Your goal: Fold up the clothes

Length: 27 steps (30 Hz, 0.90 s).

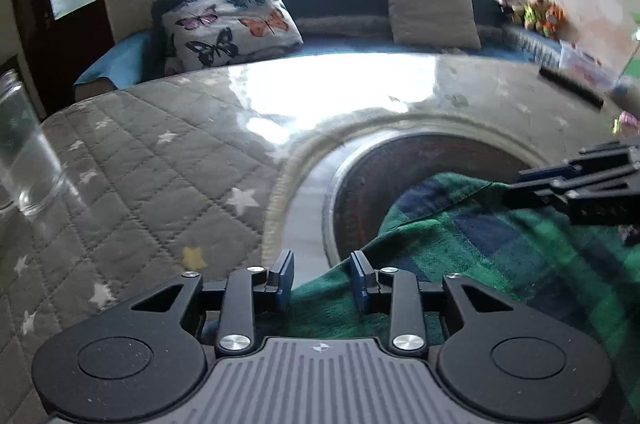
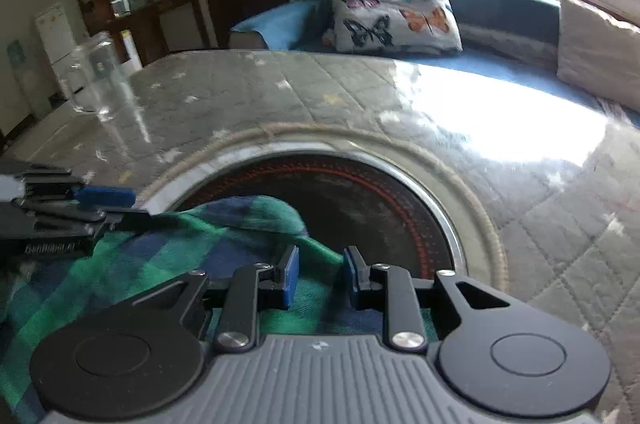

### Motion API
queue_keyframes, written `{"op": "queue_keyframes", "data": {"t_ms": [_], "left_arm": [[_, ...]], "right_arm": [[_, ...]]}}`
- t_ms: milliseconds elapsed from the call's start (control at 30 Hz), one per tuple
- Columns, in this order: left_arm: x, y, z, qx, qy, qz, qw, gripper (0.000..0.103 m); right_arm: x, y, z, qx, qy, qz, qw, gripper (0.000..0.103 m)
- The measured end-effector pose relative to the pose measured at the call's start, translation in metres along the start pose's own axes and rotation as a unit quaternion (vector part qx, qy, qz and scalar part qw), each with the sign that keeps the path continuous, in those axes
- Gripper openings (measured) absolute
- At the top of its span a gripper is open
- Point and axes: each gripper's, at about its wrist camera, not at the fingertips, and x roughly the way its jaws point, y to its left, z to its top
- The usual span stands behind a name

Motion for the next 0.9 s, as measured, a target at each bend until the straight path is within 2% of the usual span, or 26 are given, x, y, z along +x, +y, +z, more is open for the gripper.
{"op": "queue_keyframes", "data": {"t_ms": [67,167,233,267,333,400,533,733,900], "left_arm": [[-0.012,0.007,-0.002,-0.010,-0.010,0.007,0.9999,0.048],[-0.032,0.019,-0.009,-0.025,-0.019,0.023,0.9992,0.059],[-0.045,0.027,-0.015,-0.037,-0.024,0.034,0.9985,0.074],[-0.051,0.030,-0.019,-0.043,-0.026,0.039,0.9980,0.075],[-0.063,0.037,-0.027,-0.054,-0.028,0.048,0.9970,0.082],[-0.073,0.044,-0.034,-0.069,-0.030,0.055,0.9956,0.090],[-0.091,0.054,-0.051,-0.095,-0.036,0.058,0.9931,0.103],[-0.111,0.066,-0.071,-0.132,-0.038,0.052,0.9891,0.103],[-0.116,0.071,-0.082,-0.181,-0.031,0.023,0.9828,0.103]], "right_arm": [[-0.015,0.010,-0.002,-0.020,-0.009,0.007,1.000,0.040],[-0.036,0.034,-0.007,-0.059,-0.018,0.024,0.998,0.043],[-0.048,0.054,-0.013,-0.082,-0.022,0.047,0.995,0.049],[-0.054,0.064,-0.016,-0.094,-0.023,0.060,0.993,0.051],[-0.064,0.087,-0.024,-0.122,-0.023,0.087,0.988,0.052],[-0.072,0.110,-0.032,-0.148,-0.022,0.114,0.982,0.058],[-0.082,0.155,-0.049,-0.204,-0.019,0.156,0.966,0.060],[-0.081,0.218,-0.079,-0.298,-0.014,0.175,0.938,0.061],[-0.072,0.248,-0.096,-0.341,-0.008,0.152,0.928,0.054]]}}
